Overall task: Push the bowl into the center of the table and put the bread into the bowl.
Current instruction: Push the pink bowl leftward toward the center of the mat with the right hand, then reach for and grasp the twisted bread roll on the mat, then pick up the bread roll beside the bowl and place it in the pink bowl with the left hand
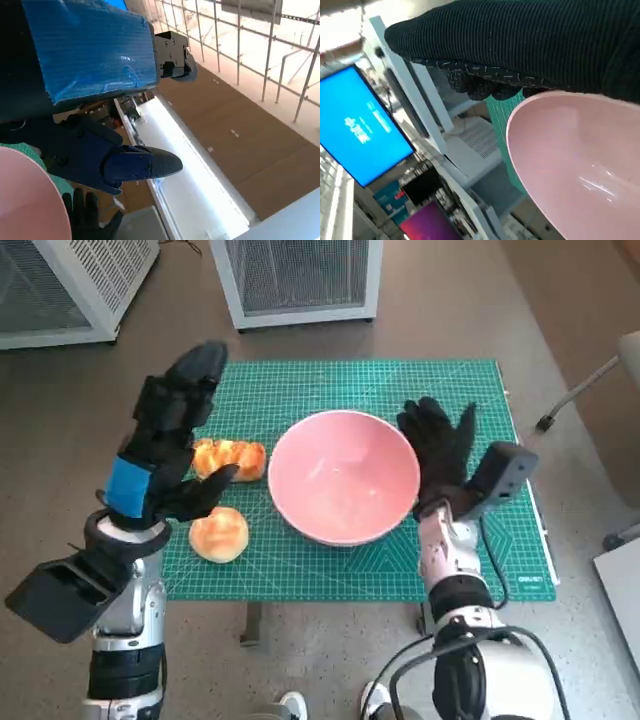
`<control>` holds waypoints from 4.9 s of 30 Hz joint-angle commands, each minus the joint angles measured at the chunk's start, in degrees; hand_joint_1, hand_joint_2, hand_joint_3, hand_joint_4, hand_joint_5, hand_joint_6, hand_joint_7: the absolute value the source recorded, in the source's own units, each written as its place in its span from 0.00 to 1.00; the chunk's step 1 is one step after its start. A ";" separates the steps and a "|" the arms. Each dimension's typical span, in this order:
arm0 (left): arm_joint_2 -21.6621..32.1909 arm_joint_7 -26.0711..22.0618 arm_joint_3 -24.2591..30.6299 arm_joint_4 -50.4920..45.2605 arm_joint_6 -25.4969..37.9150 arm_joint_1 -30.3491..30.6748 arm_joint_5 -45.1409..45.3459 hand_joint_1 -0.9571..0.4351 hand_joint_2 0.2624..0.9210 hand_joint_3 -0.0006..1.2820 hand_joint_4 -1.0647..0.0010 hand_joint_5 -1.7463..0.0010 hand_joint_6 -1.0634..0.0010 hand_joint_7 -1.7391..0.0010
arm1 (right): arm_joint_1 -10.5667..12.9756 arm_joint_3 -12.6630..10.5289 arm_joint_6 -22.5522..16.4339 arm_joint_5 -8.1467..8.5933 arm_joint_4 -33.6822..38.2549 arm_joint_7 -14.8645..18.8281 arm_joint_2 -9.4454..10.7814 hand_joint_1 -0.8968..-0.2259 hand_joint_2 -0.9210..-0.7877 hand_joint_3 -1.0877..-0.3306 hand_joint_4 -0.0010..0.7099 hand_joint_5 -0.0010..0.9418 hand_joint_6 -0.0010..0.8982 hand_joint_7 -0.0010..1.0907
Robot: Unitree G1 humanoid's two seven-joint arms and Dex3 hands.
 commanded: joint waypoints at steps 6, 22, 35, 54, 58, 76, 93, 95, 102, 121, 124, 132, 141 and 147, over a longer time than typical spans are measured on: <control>0.47 1.78 0.38 -2.15 0.52 1.77 1.07 0.29 1.00 0.28 0.87 1.00 0.96 0.76 | -0.36 0.96 1.68 -1.18 0.59 -0.18 -0.40 0.73 0.00 0.54 0.21 0.01 0.08 0.36; 5.04 2.18 4.10 0.74 -0.82 0.99 2.49 0.28 1.00 0.28 0.86 1.00 0.93 0.79 | -0.69 3.90 -16.03 -2.15 -5.72 8.67 -2.72 0.67 0.00 0.55 0.22 0.00 0.06 0.41; 24.01 2.09 2.65 2.26 11.19 -2.89 26.07 0.24 0.98 0.06 0.99 1.00 1.00 0.94 | 7.18 10.52 -27.91 3.68 -29.22 27.07 -2.47 0.63 0.00 0.54 0.26 0.02 0.01 0.53; 25.85 -7.63 -14.12 11.59 31.40 -17.36 33.93 0.60 0.67 0.00 1.00 1.00 0.90 0.97 | 15.63 17.76 -19.62 8.09 -50.38 29.26 -1.82 0.61 0.00 0.72 0.32 0.02 0.00 0.60; 24.67 -7.25 -18.17 14.84 33.43 -20.37 37.85 0.60 0.67 0.00 1.00 1.00 0.89 0.97 | 16.43 18.30 -19.26 7.30 -51.59 28.60 -2.20 0.61 0.00 0.71 0.31 0.02 0.00 0.62; 17.14 -6.10 -31.28 37.55 32.03 -33.59 47.62 0.63 0.69 0.01 0.98 1.00 0.86 0.98 | 17.38 18.20 -16.43 9.93 -53.23 29.09 -3.01 0.61 0.00 0.74 0.32 0.02 0.00 0.65; 11.34 -1.72 -34.99 59.62 29.48 -40.87 49.43 0.63 0.71 0.01 0.93 0.99 0.83 0.98 | 18.24 17.92 -14.89 9.97 -54.80 28.07 -2.77 0.61 0.00 0.80 0.34 0.02 0.00 0.67; 11.21 -1.47 -35.08 60.37 29.16 -41.19 49.38 0.63 0.71 0.01 0.92 0.99 0.83 0.98 | 18.26 17.93 -14.85 9.96 -54.85 28.03 -2.78 0.61 0.00 0.80 0.34 0.02 0.01 0.66; 10.12 1.37 -37.11 68.10 29.84 -42.30 51.09 0.62 0.74 0.02 0.81 0.98 0.71 0.96 | 18.61 17.90 -14.69 10.28 -55.33 27.92 -2.56 0.61 0.00 0.81 0.34 0.02 0.01 0.65; 11.50 6.49 -37.29 70.34 25.66 -42.59 51.04 0.69 1.00 0.05 0.31 0.41 0.45 0.28 | 18.00 17.90 -14.49 10.48 -55.10 28.11 -2.30 0.60 0.00 0.82 0.35 0.01 0.02 0.64; 12.06 7.06 -36.98 69.94 24.74 -42.49 50.81 0.69 1.00 0.05 0.31 0.43 0.43 0.25 | 17.88 17.87 -14.49 10.66 -54.90 28.27 -2.23 0.60 0.00 0.82 0.35 0.01 0.02 0.64; 13.81 9.71 -35.92 68.99 22.18 -42.51 50.19 0.69 1.00 0.06 0.33 0.39 0.44 0.27 | 17.87 17.98 -14.89 10.93 -54.61 28.68 -2.20 0.60 0.00 0.82 0.35 0.01 0.02 0.64; 17.03 11.61 -32.49 63.99 19.96 -43.35 48.08 0.69 1.00 0.07 0.36 0.36 0.43 0.29 | 17.79 18.04 -14.89 11.35 -54.43 28.94 -2.45 0.60 0.00 0.82 0.35 0.01 0.02 0.64; 19.13 12.76 -28.36 56.28 19.86 -41.86 45.44 0.69 1.00 0.05 0.32 0.34 0.42 0.34 | 17.86 18.09 -15.10 11.34 -54.41 29.00 -2.57 0.60 0.00 0.82 0.35 0.01 0.02 0.64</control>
